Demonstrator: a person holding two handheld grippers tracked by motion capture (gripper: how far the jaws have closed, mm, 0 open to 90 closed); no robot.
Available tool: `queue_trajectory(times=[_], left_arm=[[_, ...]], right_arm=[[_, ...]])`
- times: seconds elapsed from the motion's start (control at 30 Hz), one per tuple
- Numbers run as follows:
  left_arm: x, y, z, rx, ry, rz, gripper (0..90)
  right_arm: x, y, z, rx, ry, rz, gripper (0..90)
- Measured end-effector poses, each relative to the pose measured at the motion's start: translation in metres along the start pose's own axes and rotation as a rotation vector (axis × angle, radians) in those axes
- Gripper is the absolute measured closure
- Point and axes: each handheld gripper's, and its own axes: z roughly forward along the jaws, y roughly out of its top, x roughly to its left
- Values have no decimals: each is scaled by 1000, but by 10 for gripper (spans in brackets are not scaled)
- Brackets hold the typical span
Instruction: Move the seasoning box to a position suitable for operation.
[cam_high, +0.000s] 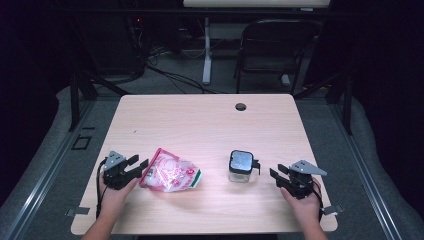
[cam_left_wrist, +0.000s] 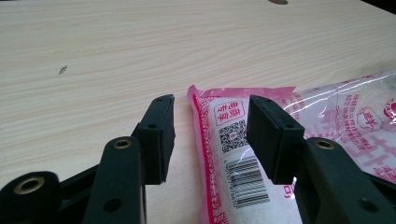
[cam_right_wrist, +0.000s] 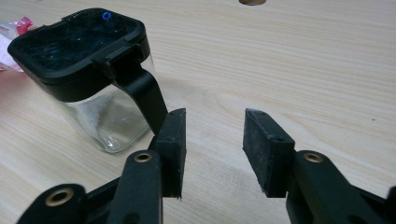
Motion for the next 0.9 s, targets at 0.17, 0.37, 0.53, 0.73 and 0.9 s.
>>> queue_trajectory(times=[0.17, 0.37, 0.53, 0.73, 0.9], left_arm=[[1, -1, -1, 16, -9, -6, 519], [-1, -1, -4, 14, -9, 5, 518], [-2, -3, -6, 14, -9, 5, 517], [-1, -5, -8, 17, -6, 6, 516], [0, -7, -12, 28, 5, 7, 515]], right_arm=[[7, 3, -1, 2, 7, -36, 619], [16, 5, 0, 5, 24, -68, 614], [20, 5, 4, 24, 42, -78, 605], [22, 5, 12, 50, 66, -77, 598], [27, 6, 24, 71, 69, -94, 604]])
